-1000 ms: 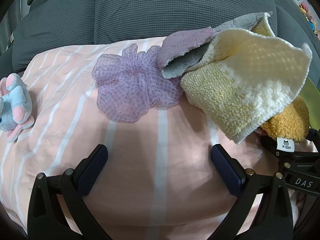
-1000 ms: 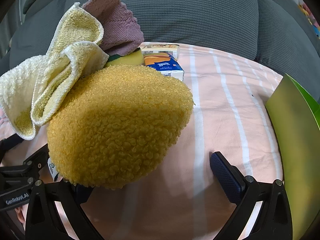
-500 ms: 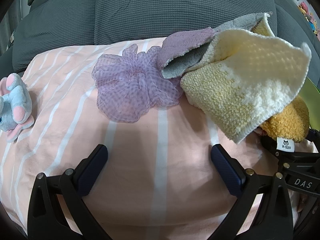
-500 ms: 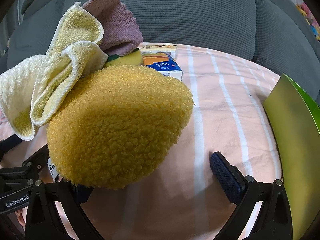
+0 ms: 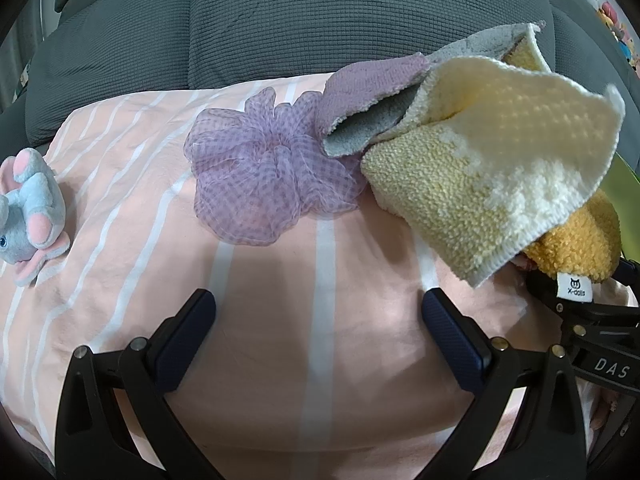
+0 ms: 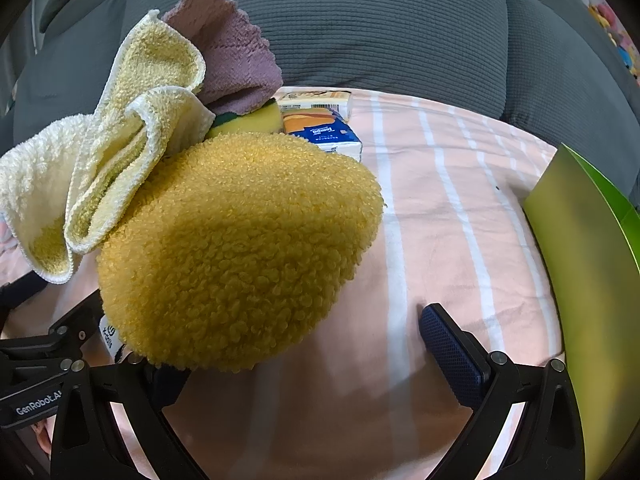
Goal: Organize soft objects
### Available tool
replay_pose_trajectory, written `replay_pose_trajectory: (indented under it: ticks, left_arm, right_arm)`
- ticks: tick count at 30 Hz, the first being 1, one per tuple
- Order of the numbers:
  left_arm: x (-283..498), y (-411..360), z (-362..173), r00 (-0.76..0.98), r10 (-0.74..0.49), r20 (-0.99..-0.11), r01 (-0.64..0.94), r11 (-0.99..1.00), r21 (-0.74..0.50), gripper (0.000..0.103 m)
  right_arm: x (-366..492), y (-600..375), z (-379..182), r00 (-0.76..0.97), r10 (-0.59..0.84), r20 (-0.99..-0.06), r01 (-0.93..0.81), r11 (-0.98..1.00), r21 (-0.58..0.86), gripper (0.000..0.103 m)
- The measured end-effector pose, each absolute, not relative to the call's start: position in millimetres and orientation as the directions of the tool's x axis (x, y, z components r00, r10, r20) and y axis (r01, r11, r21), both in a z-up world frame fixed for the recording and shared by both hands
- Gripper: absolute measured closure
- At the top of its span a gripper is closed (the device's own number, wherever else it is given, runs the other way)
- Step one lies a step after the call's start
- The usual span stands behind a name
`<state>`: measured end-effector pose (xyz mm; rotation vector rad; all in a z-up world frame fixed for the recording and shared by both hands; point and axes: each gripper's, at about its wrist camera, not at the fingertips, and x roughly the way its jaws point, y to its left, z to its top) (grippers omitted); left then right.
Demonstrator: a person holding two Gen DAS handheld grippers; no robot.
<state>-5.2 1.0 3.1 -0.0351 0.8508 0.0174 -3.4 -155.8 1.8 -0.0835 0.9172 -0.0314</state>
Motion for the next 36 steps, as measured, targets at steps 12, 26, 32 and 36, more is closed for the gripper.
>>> replay_pose_trajectory:
  ticks: [12, 26, 32, 36]
  left_arm:
    - [-16, 15, 14, 0.654, 0.026, -0.756, -0.065, 0.998, -0.022, 0.001]
    - [-62, 173, 62, 0.7, 0.134, -0.702, -0.397, 0.89, -0.225, 0.002]
    - [-78, 217, 62, 0.66, 0.245, -0.71, -0.529, 0.823, -0.209, 0.003]
    - [-77, 248, 49, 0.62, 0.216, -0.754, -0.587, 0.766, -0.263, 0.004]
  right_arm:
    - [-34, -161, 26, 0.652, -0.016, -0.758, -0.003, 1.0, -0.024, 0.0]
    - [-32, -54, 109, 0.633, 0.294, -0.716, -0.275, 0.95, 0.147, 0.0]
    - [19, 62, 87, 0.456, 0.433, -0.778, -0.45, 0.866, 0.218, 0.0]
    - [52, 123, 61, 0.304, 0.535, -0.788, -0.498, 0.795, 0.348, 0.005]
